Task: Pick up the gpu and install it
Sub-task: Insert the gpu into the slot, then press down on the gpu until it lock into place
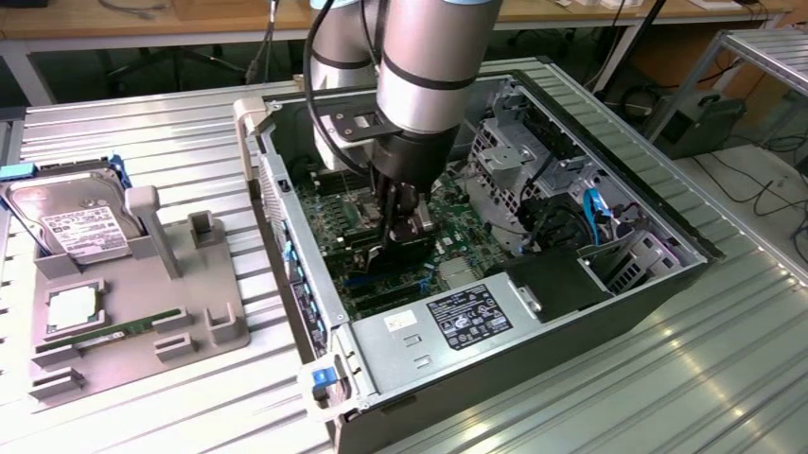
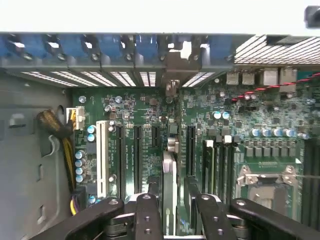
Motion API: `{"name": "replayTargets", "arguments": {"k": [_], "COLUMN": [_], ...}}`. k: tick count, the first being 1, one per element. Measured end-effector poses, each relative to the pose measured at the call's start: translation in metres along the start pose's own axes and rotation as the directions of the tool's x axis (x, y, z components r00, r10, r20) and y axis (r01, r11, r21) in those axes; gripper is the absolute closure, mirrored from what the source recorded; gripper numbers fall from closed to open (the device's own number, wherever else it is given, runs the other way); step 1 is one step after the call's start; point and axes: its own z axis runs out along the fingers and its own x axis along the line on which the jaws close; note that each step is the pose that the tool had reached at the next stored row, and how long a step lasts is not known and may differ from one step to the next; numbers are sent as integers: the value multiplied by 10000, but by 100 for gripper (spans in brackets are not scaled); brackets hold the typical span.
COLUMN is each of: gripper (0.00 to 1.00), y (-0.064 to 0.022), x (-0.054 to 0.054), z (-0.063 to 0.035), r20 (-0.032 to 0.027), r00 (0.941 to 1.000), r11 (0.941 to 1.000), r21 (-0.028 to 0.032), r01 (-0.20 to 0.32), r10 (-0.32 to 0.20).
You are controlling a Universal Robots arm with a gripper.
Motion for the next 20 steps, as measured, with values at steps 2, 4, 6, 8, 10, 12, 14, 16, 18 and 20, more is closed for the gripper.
{"name": "replayTargets", "arguments": {"k": [2,4,6,8,10,12,14,16,18,20], "gripper": [89,89,89,89,89,89,89,89,89,89], "y": [0,0,0,0,0,0,0,0,1,5], "x": [-1,-1,-1,-1,-1,-1,-1,-1,-1,-6], "z": [-27,-27,-27,-27,-26,-27,-26,-27,-26,-17], "r20": [-1,-1,-1,-1,0,-1,-1,-1,-1,0], "r00": [10000,10000,10000,10000,10000,10000,10000,10000,10000,10000], "r11": [10000,10000,10000,10000,10000,10000,10000,10000,10000,10000], "r21": [0,-1,-1,-1,-1,-1,-1,-1,-1,0], "r01": [1,0,0,1,1,0,0,0,1,-2], "r10": [-1,0,0,-1,-1,0,0,0,-1,2]}}
